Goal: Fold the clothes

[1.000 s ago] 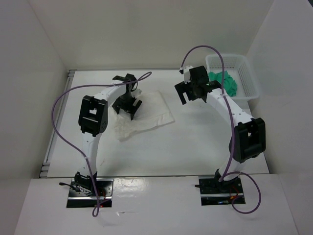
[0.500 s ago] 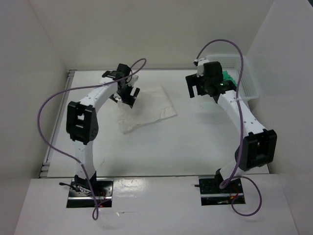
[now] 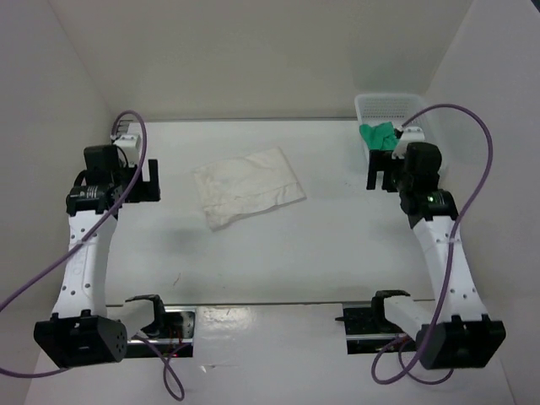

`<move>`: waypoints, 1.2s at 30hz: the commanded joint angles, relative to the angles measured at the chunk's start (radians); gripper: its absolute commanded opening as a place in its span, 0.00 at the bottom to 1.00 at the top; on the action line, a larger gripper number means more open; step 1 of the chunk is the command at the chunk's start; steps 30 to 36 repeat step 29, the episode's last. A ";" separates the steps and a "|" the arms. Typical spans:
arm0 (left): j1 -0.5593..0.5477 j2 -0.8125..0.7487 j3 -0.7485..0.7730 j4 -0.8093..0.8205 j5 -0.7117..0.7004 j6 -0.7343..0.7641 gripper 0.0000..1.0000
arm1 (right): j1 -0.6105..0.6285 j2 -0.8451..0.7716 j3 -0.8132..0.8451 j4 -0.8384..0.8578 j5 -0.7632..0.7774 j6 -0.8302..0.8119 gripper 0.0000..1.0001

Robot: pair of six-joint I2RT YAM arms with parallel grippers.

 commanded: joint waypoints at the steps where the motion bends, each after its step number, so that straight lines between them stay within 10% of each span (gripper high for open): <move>1: 0.080 -0.047 -0.109 0.099 0.111 -0.007 0.99 | -0.040 -0.172 -0.069 0.057 -0.041 0.009 1.00; 8: 0.222 -0.056 -0.156 0.134 0.243 0.030 0.99 | -0.131 -0.335 -0.146 0.089 -0.103 0.000 1.00; 36: 0.223 -0.096 -0.206 0.143 0.253 0.048 0.99 | -0.140 -0.315 -0.137 0.071 -0.131 -0.019 1.00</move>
